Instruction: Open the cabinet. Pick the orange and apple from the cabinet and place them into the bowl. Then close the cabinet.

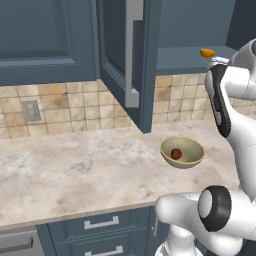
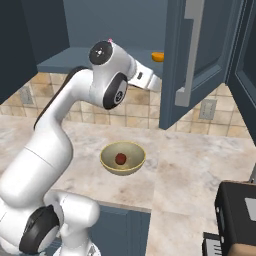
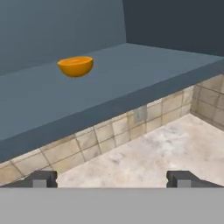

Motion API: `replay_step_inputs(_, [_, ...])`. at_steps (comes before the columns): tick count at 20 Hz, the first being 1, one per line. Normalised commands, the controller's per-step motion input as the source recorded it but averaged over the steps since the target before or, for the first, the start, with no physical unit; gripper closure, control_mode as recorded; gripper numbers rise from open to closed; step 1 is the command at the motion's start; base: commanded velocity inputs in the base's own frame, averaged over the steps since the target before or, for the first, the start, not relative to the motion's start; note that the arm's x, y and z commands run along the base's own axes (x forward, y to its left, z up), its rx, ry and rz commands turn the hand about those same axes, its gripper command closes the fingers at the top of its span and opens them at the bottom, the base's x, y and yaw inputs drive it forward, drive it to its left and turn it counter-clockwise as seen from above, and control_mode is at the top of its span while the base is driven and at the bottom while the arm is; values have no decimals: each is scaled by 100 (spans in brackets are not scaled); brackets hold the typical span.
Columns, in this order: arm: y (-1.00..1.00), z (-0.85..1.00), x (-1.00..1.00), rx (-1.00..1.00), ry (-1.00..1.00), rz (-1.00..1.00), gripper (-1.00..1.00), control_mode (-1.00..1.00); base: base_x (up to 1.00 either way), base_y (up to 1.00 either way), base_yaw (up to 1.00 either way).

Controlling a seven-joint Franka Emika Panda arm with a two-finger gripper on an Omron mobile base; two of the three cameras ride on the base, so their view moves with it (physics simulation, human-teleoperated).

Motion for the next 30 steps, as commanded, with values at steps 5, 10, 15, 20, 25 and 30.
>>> replay_step_inputs(5, [0, 82, 14, 0, -20, -8, -100, -100, 0, 0, 0])
replay_step_inputs(10, [0, 22, 47, 0, -3, 0, -100, -100, 0, 0, 0])
replay_step_inputs(15, [0, 2, 26, 0, 0, 15, -100, -100, 0, 0, 0])
replay_step_inputs(20, [0, 0, 16, -1, 0, 17, -100, -100, 0, 0, 0])
replay_step_inputs(25, [0, 0, 31, 0, 6, 1, -100, -100, 0, 0, 0])
replay_step_inputs(30, [0, 0, 46, -2, 11, 0, -100, -100, 0, 0, 0])
